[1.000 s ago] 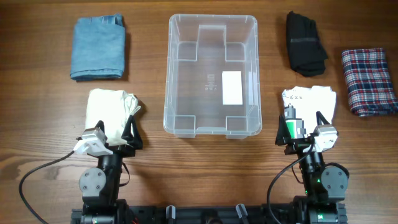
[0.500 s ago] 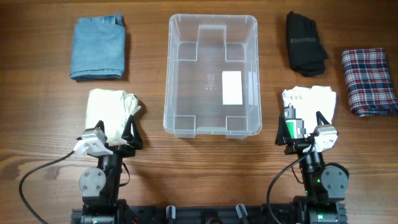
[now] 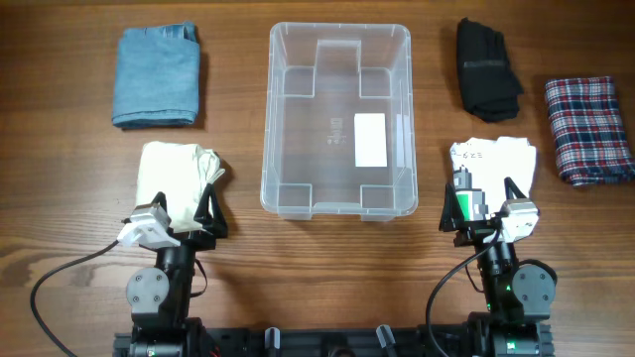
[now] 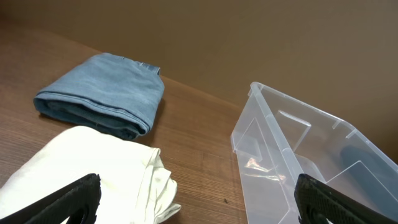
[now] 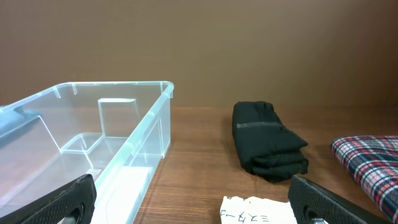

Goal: Pack container

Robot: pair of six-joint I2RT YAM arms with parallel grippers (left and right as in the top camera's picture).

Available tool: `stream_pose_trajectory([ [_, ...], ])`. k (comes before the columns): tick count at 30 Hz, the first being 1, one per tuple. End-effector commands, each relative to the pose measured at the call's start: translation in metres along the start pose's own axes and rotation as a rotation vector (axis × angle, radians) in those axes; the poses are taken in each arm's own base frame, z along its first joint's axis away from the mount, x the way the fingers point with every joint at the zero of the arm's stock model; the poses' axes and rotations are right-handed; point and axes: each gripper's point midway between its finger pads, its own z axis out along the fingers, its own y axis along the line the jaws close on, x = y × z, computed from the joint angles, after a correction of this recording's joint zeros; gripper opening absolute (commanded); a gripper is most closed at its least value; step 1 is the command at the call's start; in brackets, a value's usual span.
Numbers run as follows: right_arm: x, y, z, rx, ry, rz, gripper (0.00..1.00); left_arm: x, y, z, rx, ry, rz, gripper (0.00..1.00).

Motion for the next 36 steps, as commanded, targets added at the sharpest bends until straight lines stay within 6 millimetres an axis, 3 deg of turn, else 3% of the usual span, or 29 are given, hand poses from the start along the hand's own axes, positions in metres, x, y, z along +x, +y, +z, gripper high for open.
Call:
stream_pose_trajectory([
  [1,0.0,0.004,0.0,-0.023,-0.002,-0.013,1.0,0.004,0.002,0.001,-0.001,0.014,0.019,1.0],
  [15,-0.003,0.005,0.0,-0.025,-0.012,0.028,1.0,0.004,0.002,0.001,-0.001,0.014,0.019,1.0],
  [18,-0.023,0.012,-0.001,-0.075,-0.086,0.196,1.0,0.004,0.002,0.001,-0.001,0.014,0.019,1.0],
  [23,-0.067,0.045,-0.015,-0.277,-0.229,0.158,1.0,0.004,0.002,0.001,-0.001,0.014,0.019,1.0],
  [26,-0.088,0.046,-0.021,-0.275,-0.275,0.098,1.0,0.004,0.002,0.001,-0.001,0.014,0.019,1.0],
  [28,-0.114,0.043,-0.028,-0.235,-0.317,0.021,1.0,0.004,0.002,0.001,-0.001,0.014,0.019,1.0],
  [31,-0.131,0.037,-0.027,-0.185,-0.278,-0.011,1.0,0.004,0.002,0.001,-0.001,0.014,0.019,1.0],
  [36,-0.152,0.034,0.001,-0.162,-0.147,-0.093,1.0,0.004,0.002,0.001,-0.001,0.014,0.019,1.0],
])
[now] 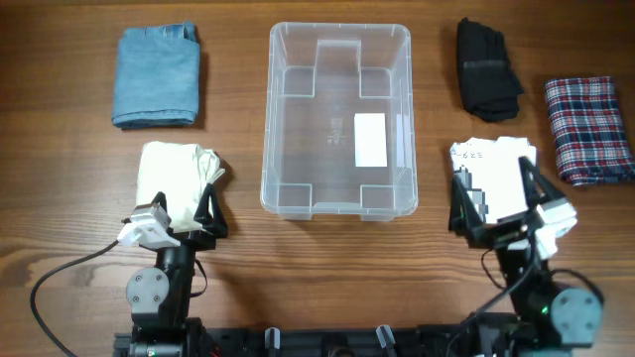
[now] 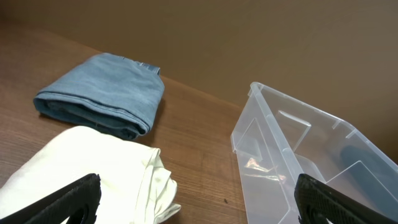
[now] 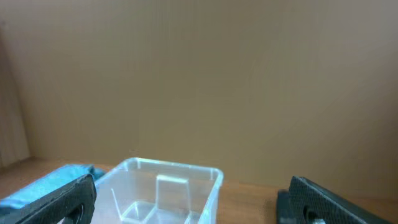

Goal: Pack container
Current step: 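Reach the right gripper up to the folded black garment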

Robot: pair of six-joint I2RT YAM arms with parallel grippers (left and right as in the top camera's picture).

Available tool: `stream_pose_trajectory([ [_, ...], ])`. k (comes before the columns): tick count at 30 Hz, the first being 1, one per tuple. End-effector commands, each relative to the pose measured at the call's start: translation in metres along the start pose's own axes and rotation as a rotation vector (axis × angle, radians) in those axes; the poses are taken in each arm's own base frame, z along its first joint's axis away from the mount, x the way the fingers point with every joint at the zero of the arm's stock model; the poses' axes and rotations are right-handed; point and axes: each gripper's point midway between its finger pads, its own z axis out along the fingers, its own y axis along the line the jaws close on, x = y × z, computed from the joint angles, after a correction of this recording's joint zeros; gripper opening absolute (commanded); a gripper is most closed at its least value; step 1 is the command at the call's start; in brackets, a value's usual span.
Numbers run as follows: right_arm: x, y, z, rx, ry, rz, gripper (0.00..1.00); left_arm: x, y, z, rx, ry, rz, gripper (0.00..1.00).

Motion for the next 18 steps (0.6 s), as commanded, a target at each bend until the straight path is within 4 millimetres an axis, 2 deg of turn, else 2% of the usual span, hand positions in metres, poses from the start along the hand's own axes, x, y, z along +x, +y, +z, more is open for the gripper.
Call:
stream_pose_trajectory([
  [1,-0.011,-0.014,0.03,0.036,0.116,-0.107,1.0,0.004,0.002,0.001,-0.001,0.014,0.019,1.0],
  [2,-0.01,-0.023,0.049,0.053,0.204,-0.121,1.0,0.004,0.002,0.001,-0.001,0.014,0.019,1.0],
  [6,-0.01,-0.051,0.097,0.077,0.419,-0.095,1.0,0.004,0.002,0.001,-0.001,0.014,0.019,1.0],
  [9,-0.005,-0.066,0.129,0.01,0.623,-0.09,1.0,0.004,0.002,0.001,-0.001,0.014,0.019,1.0],
  [13,0.02,-0.093,0.146,0.001,0.944,0.036,1.0,0.004,0.002,0.001,-0.001,0.014,0.019,1.0],
  [18,0.061,-0.104,0.154,-0.005,1.118,0.128,1.0,0.004,0.002,0.001,-0.001,0.014,0.019,1.0],
])
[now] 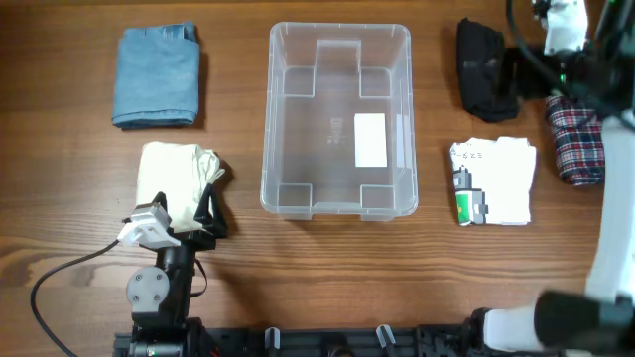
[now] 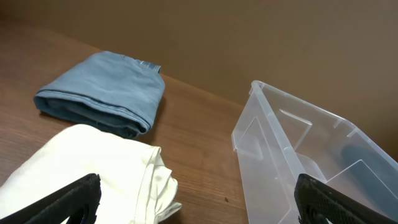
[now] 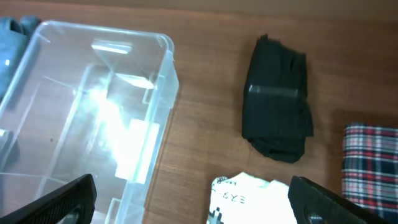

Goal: Pack container
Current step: 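Reach the right gripper up to the folded black garment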

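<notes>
The clear plastic container (image 1: 337, 119) stands empty mid-table, also seen in the right wrist view (image 3: 93, 124). To its left lie a folded blue cloth (image 1: 156, 76) and a cream cloth (image 1: 177, 177). On its right are a black cloth (image 1: 486, 69), a white printed cloth (image 1: 493, 180) and a plaid cloth (image 1: 580, 139). My left gripper (image 2: 199, 208) is open, low at the cream cloth's near edge. My right gripper (image 3: 193, 208) is open and empty, raised high and looking down on the container's right wall, the black cloth (image 3: 278, 121) and the white printed cloth (image 3: 249, 199).
The right arm (image 1: 564, 30) reaches up near the overhead camera at the back right and hides part of the plaid cloth. A white label (image 1: 370, 139) shows on the container's floor. A black cable (image 1: 60, 288) loops beside the left arm's base.
My right gripper was low over the white printed cloth, facing the wall. Now it is high at the back right, looking down on the table. The left arm has not moved.
Both grippers first sat open and low near the front edge, left by the cream cloth, right by the white printed cloth. Then the right gripper was lifted and tilted toward the wall. Now it is high over the right side. No cloth has moved.
</notes>
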Robot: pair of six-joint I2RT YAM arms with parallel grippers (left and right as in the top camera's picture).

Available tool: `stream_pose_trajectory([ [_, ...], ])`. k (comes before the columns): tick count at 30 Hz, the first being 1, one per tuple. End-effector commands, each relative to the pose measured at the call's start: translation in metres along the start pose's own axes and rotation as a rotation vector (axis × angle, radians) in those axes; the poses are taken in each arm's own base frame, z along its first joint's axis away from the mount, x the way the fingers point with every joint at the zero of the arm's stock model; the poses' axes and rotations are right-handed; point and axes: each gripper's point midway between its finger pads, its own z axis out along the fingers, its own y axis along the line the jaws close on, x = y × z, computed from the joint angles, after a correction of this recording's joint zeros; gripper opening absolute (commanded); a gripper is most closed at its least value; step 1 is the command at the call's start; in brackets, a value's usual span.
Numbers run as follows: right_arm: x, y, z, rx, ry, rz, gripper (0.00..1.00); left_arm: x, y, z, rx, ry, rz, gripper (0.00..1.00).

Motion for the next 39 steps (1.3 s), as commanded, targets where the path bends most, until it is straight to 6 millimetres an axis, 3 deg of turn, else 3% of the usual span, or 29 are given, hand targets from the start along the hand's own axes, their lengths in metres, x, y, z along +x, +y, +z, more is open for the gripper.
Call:
stream_pose_trajectory([
  [1,0.001,-0.005,0.025,-0.038,0.055,-0.003,1.0,0.003,0.001,0.0,0.002,0.008,0.019,1.0],
  [4,0.006,-0.021,0.043,0.011,0.095,0.004,1.0,0.003,0.001,0.0,0.002,0.008,0.019,1.0],
  [9,-0.002,-0.076,0.08,0.222,0.093,0.064,1.0,0.003,0.001,0.0,0.002,0.008,0.019,1.0],
  [11,-0.006,-0.087,0.098,0.233,0.078,0.077,1.0,0.003,0.001,0.0,0.002,0.008,0.019,1.0],
  [12,-0.009,-0.094,0.111,0.238,0.067,0.077,0.84,0.003,0.001,0.0,0.002,0.008,0.019,1.0],
  [16,-0.014,-0.129,0.143,0.34,0.023,0.163,0.45,0.003,0.001,0.0,0.002,0.008,0.019,1.0],
  [18,-0.011,-0.145,0.158,0.382,0.014,0.212,0.32,0.003,0.001,0.0,0.002,0.008,0.019,1.0],
  [20,-0.001,-0.158,0.177,0.388,0.029,0.24,0.1,0.003,0.001,0.0,0.002,0.008,0.019,1.0],
  [21,0.008,-0.166,0.189,0.389,0.046,0.26,0.05,0.003,0.001,0.0,0.002,0.008,0.019,1.0],
  [25,0.036,-0.187,0.22,0.395,0.101,0.297,0.04,0.003,0.001,0.0,0.002,0.008,0.019,1.0],
  [28,0.045,-0.197,0.234,0.401,0.106,0.307,0.04,0.003,0.001,0.0,0.002,0.008,0.019,1.0],
  [33,0.031,-0.216,0.24,0.418,0.015,0.321,0.04,0.003,0.001,0.0,0.002,0.008,0.019,1.0],
  [39,0.032,-0.214,0.252,0.383,0.002,0.319,0.04,0.003,0.001,0.0,0.002,0.008,0.019,1.0],
])
